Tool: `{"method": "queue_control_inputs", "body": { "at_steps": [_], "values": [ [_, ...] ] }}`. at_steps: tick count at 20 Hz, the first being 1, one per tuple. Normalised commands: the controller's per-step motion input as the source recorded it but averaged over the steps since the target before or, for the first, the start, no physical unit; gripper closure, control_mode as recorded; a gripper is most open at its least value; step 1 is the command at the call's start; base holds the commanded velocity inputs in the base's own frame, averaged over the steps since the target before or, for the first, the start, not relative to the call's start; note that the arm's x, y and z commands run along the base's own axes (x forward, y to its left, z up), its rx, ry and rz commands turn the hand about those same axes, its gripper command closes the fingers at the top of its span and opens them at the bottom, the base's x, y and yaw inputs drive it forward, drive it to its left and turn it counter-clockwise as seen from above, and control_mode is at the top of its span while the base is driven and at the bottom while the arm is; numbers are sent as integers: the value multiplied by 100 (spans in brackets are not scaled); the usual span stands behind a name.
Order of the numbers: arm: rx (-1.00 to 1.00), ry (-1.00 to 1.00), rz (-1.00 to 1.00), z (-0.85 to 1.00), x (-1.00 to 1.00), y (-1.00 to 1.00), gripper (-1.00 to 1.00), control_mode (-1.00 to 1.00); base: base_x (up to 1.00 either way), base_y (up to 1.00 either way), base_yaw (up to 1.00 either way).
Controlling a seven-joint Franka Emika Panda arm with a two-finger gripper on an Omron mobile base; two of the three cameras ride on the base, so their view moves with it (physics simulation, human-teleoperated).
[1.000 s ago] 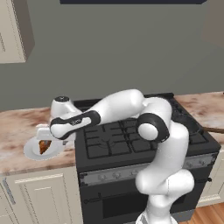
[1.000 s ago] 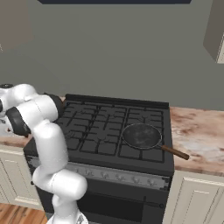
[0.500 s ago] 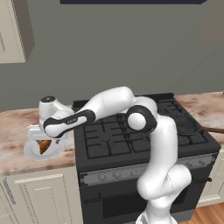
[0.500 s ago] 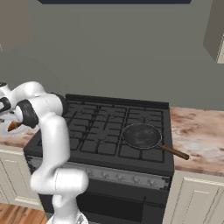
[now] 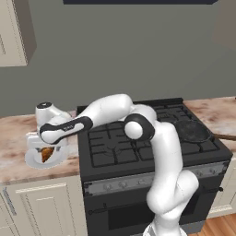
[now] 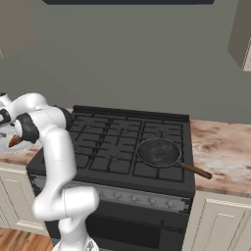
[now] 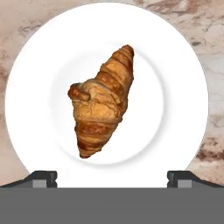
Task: Pick the croissant and place it on the pan. Then turn on the stove to warm the croissant.
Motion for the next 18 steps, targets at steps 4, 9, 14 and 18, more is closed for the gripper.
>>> {"method": "queue_control_inputs", "body": {
  "at_steps": [4,9,14,18],
  "values": [
    [0,0,0,-33,15,0,-100,-100,0,0,0],
    [0,0,0,-27,25,0,-100,-100,0,0,0],
    [0,0,0,-19,36,0,-100,-100,0,0,0],
    [0,0,0,-19,29,1,-100,-100,0,0,0]
  ]
}}
